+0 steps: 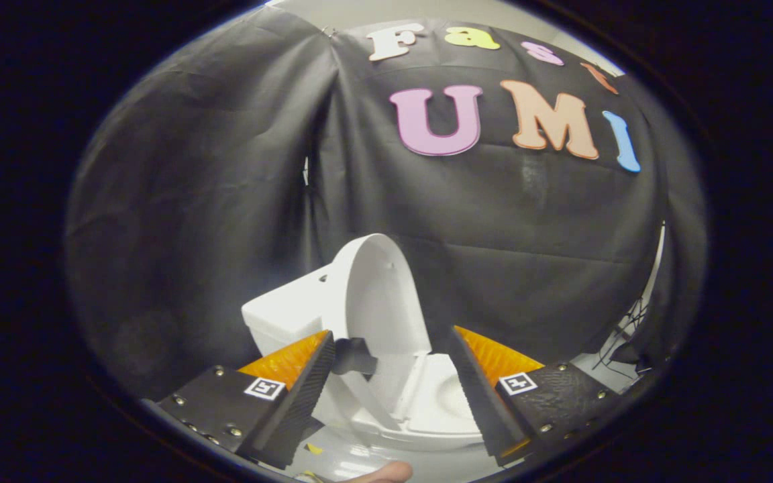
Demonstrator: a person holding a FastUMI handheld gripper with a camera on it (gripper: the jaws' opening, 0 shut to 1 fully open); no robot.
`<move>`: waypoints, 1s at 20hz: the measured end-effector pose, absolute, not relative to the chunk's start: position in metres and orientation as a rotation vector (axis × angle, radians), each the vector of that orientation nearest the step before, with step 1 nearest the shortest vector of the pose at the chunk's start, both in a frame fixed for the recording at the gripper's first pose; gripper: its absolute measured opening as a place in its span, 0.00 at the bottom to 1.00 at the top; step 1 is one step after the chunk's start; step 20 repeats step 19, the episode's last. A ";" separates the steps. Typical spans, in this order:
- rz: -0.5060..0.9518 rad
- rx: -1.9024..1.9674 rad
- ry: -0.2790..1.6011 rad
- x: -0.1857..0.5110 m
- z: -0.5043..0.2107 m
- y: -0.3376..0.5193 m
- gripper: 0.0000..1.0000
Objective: Open the toilet lid.
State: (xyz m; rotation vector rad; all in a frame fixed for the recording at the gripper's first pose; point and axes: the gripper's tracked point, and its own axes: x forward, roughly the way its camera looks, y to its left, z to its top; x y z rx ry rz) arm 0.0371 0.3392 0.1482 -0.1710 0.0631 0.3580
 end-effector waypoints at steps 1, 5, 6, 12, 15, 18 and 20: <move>0.342 -0.167 0.052 0.039 0.153 0.325 1.00; 0.297 -0.163 0.030 0.045 0.162 0.275 1.00; 0.287 -0.166 0.025 0.045 0.164 0.263 1.00; 0.270 -0.148 -0.022 0.048 0.173 0.219 1.00; 0.252 -0.121 -0.031 0.051 0.171 0.197 1.00; 0.235 -0.101 -0.036 0.053 0.169 0.181 1.00; 0.234 -0.096 -0.036 0.054 0.167 0.179 1.00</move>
